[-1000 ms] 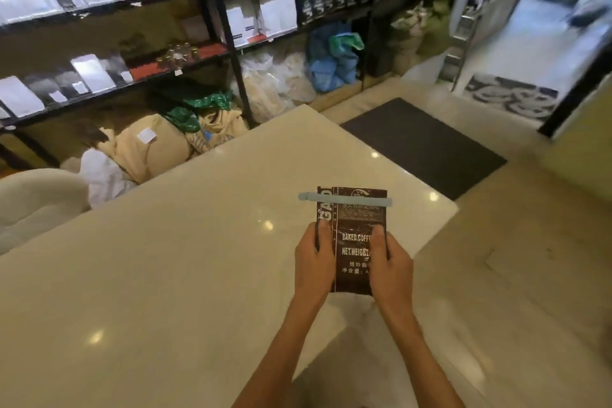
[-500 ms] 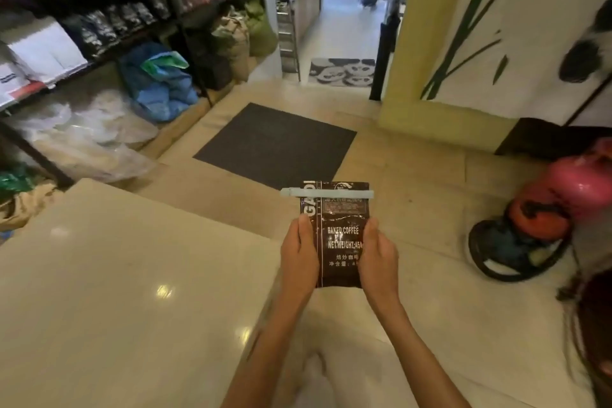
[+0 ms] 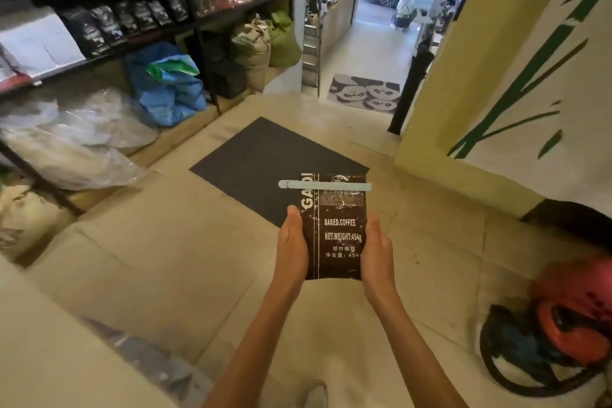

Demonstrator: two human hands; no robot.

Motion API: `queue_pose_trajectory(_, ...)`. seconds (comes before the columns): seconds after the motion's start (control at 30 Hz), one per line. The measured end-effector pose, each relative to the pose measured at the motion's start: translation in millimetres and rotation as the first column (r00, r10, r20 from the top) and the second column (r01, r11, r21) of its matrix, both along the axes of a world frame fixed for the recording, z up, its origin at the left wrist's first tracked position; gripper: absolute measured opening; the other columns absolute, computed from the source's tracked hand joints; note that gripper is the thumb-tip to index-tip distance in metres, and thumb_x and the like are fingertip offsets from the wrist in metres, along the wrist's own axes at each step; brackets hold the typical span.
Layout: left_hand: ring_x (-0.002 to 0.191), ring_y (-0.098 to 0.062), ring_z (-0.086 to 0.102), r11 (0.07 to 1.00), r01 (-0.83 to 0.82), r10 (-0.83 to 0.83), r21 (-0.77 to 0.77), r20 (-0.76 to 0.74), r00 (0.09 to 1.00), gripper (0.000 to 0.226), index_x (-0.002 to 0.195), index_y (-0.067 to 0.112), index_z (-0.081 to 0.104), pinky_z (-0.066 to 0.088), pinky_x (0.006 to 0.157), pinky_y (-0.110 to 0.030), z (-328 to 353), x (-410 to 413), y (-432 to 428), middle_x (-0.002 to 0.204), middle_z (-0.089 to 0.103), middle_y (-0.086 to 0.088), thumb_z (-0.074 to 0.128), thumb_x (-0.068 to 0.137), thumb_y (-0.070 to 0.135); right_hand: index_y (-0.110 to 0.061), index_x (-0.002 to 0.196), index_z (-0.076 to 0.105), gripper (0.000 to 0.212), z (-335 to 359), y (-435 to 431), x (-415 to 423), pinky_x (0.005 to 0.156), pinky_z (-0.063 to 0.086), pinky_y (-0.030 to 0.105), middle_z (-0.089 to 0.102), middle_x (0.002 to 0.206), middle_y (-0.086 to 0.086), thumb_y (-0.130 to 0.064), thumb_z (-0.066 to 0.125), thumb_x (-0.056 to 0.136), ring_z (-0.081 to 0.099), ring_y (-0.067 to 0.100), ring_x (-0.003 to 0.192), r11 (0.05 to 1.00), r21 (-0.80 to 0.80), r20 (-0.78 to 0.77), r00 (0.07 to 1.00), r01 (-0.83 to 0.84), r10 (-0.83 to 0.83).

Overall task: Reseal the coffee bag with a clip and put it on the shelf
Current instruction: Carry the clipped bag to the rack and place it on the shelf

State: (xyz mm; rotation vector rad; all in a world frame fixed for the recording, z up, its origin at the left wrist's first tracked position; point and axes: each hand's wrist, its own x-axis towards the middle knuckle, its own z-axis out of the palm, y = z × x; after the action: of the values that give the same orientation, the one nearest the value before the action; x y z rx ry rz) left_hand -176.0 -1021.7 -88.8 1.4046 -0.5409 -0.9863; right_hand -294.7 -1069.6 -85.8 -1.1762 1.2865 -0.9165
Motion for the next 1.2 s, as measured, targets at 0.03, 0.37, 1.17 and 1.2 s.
queue_pose_trajectory(0.03, 0.081, -0.010, 0.077, 1.000, -0.009, 0.009, 0.001, -0.006, 1.000, 0.053, 0.107, 0.026, 0.067, 0.056, 0.057, -0.013, 0.5, 8.3, -12.6, 0.089, 0.080, 0.004, 0.021, 0.105, 0.052, -0.025, 0.086, 0.074, 0.054, 1.1, -14.8, 8.7, 0.074, 0.056, 0.031, 0.080, 0.082, 0.001, -0.048, 0.029, 0.106, 0.076, 0.017, 0.084, 1.000, 0.009, 0.004, 1.000, -0.018, 0.018)
queue_pose_trajectory(0.37, 0.085, -0.008, 0.076, 0.967, -0.252, 0.249, 0.035, 0.069, 0.966, 0.047, 0.105, 0.031, 0.066, 0.056, 0.062, -0.012, -7.2, 105.0, -130.7, 0.092, 0.079, 0.009, 0.025, 0.104, 0.053, -0.025, 0.085, 0.068, 0.046, -13.2, -162.7, 119.7, 0.072, 0.056, 0.033, 0.077, 0.073, -0.002, -0.050, 0.033, 0.104, 0.076, 0.015, 0.078, 0.959, 0.109, 0.044, 0.965, -0.262, 0.259)
queue_pose_trajectory(1.17, 0.101, -0.017, 0.072, 0.460, -0.888, 0.885, -0.020, 0.090, 0.457, 0.039, 0.119, 0.023, 0.061, 0.058, 0.087, -0.037, 10.8, 447.6, -131.5, 0.113, 0.073, -0.004, 0.038, 0.103, 0.050, -0.034, 0.085, 0.072, 0.050, -0.6, -218.3, 565.1, 0.063, 0.057, 0.020, 0.079, 0.080, -0.007, -0.049, 0.028, 0.105, 0.075, 0.007, 0.078, 0.343, -0.023, 0.089, 0.340, -0.939, 0.936)
queue_pose_trajectory(1.2, 0.101, -0.019, 0.072, 0.447, -0.895, 0.892, -0.005, 0.077, 0.445, 0.034, 0.116, 0.025, 0.060, 0.057, 0.089, -0.040, 12.4, 464.2, -125.9, 0.113, 0.072, -0.004, 0.041, 0.102, 0.049, -0.033, 0.086, 0.073, 0.052, 1.4, -212.0, 585.3, 0.069, 0.058, 0.026, 0.079, 0.082, -0.004, -0.049, 0.028, 0.106, 0.075, 0.011, 0.081, 0.328, -0.012, 0.088, 0.325, -0.945, 0.941)
